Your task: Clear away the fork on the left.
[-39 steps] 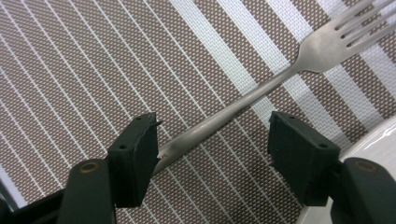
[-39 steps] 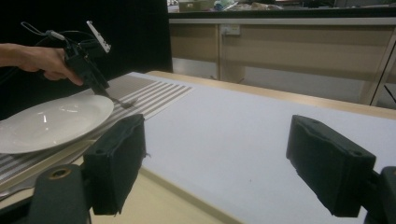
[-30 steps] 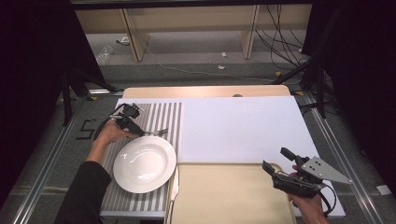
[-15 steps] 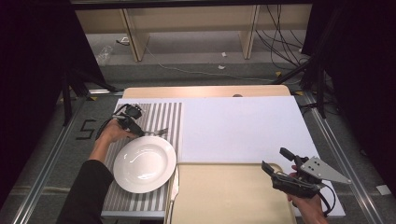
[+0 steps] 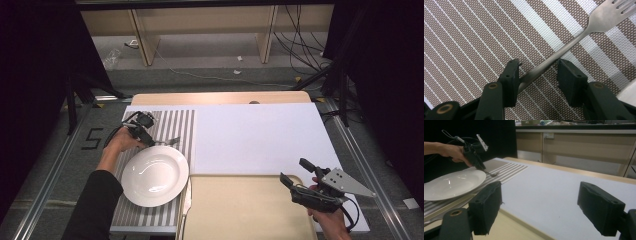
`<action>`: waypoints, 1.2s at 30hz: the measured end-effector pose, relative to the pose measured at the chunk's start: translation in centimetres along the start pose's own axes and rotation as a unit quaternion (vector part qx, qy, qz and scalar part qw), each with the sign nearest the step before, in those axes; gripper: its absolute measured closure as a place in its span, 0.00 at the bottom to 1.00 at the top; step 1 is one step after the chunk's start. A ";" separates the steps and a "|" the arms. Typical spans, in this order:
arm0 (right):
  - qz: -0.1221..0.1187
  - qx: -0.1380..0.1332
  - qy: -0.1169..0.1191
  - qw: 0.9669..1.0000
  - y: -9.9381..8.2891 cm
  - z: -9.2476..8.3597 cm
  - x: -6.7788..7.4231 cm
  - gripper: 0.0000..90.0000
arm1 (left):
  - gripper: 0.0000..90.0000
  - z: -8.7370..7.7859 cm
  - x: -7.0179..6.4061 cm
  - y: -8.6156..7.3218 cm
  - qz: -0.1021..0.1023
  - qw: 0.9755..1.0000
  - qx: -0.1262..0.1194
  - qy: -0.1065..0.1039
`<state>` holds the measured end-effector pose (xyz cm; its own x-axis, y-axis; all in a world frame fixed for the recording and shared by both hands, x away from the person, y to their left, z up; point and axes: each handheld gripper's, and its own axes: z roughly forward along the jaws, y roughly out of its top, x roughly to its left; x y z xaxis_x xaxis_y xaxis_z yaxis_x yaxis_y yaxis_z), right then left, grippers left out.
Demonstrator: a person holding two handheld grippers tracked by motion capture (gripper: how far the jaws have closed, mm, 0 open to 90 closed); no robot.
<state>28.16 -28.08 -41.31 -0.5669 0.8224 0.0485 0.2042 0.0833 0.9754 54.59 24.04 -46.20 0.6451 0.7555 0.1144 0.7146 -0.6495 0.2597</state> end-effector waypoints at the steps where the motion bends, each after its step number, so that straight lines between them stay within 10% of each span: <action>1: 0.000 0.000 0.000 1.000 0.0 0.0 0.0 0.23 | 0.58 0.0 0.1 0.0 -0.001 1.000 0.000 -0.003; 13: 0.000 -0.001 0.001 1.000 0.0 0.0 0.0 0.23 | 0.69 0.1 0.6 -0.1 -0.031 0.999 0.001 -0.036; 36: 0.001 0.004 0.002 1.000 0.0 0.1 0.1 0.23 | 0.91 0.0 -0.5 0.4 0.006 0.999 0.015 -0.030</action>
<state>28.16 -27.95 -41.34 -0.5702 0.8198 0.0520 0.2114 0.0853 0.9737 54.56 23.36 -46.12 0.6686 0.7413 0.0589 0.7134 -0.6617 0.2304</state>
